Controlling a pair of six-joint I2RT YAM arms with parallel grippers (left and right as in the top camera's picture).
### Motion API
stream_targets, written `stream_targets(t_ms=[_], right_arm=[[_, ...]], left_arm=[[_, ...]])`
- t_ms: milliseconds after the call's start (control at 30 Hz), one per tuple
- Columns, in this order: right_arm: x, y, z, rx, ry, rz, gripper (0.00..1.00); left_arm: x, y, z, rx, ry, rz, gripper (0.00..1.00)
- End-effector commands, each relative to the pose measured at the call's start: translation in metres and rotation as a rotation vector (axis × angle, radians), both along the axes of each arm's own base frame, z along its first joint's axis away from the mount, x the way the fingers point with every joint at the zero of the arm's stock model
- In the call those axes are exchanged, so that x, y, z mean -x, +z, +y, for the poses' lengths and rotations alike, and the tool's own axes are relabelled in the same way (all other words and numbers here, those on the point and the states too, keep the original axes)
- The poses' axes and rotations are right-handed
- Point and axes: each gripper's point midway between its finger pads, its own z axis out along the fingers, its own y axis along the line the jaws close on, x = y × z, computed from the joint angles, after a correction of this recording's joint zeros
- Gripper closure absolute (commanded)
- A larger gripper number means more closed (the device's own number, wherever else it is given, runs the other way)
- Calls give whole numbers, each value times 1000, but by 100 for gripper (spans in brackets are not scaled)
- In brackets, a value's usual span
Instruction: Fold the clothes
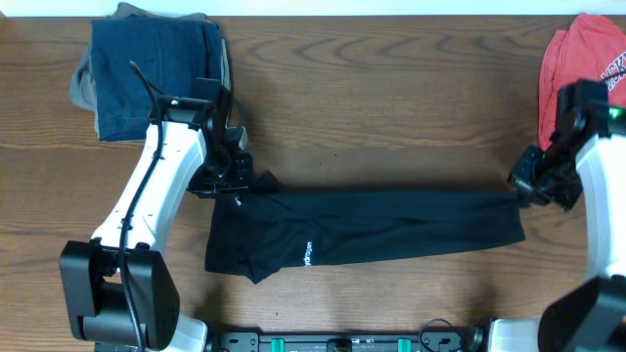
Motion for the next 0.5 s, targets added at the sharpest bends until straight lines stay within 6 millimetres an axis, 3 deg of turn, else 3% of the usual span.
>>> stream_targets(t_ms=[0,267,467], right_arm=[[14,-9,-11,24,-73,20,99],[25,-27,-29,10,-200,27,99],[24,-27,-25,-16,-174,22,99]], left_arm=[[9,-9,10,-44,45,32,94],[50,-37,6,-17,78,181,94],[67,-49,6,-13,80,232,93]])
